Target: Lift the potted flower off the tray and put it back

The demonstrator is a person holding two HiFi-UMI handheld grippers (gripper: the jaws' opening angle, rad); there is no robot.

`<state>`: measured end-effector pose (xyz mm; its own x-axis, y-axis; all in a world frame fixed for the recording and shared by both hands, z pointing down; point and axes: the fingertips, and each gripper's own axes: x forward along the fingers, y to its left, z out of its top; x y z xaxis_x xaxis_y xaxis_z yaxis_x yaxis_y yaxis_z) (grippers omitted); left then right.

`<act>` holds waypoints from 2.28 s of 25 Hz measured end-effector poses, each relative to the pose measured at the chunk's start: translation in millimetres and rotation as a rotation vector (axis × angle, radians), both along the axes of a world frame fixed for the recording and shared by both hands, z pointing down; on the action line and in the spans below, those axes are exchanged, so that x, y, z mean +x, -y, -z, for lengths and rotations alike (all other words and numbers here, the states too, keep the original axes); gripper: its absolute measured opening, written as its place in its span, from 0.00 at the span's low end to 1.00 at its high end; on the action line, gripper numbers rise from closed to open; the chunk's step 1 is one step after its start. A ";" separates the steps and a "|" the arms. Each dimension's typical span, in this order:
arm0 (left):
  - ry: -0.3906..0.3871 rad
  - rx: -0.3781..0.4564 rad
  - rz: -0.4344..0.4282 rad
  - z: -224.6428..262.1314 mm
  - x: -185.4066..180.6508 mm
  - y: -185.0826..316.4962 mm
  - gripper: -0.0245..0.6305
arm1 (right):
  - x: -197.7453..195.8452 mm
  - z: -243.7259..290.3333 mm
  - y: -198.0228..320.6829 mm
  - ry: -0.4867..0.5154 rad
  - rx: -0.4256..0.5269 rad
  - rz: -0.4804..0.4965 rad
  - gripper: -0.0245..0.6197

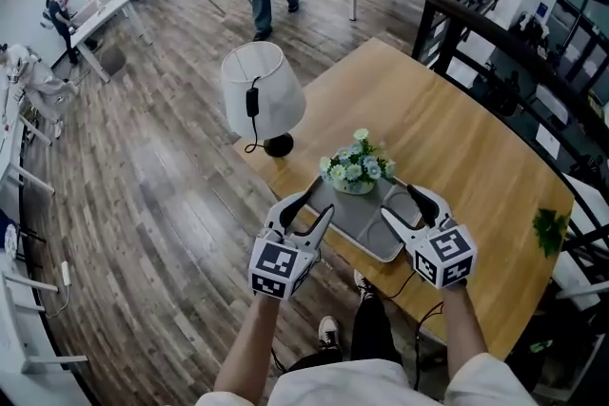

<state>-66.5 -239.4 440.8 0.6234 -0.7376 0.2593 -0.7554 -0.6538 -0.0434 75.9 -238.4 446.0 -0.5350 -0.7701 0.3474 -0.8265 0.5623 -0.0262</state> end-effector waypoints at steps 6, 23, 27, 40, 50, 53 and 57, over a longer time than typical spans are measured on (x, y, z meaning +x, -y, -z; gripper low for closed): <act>0.001 -0.047 0.010 -46.9 2.8 32.6 0.41 | 3.1 -49.5 26.9 0.006 -0.056 0.044 0.52; 0.074 -0.151 -0.038 -148.1 28.0 85.7 0.43 | -3.4 -132.7 84.7 -0.040 -0.061 0.205 0.55; 0.096 -0.135 -0.061 -155.7 29.9 101.8 0.45 | -1.9 -138.9 100.4 -0.035 -0.059 0.241 0.59; 0.095 -0.163 -0.162 -194.0 50.0 111.2 0.51 | -13.5 -185.1 129.7 -0.031 -0.075 0.412 0.67; 0.114 -0.151 -0.196 -195.2 56.9 120.9 0.52 | -24.7 -202.6 134.3 -0.106 -0.087 0.545 0.67; 0.121 -0.154 -0.191 -195.6 56.5 121.3 0.52 | -27.3 -202.8 135.2 -0.115 -0.092 0.549 0.67; 0.115 -0.167 -0.173 -191.0 54.2 121.4 0.51 | -29.1 -198.7 134.9 -0.124 -0.100 0.542 0.66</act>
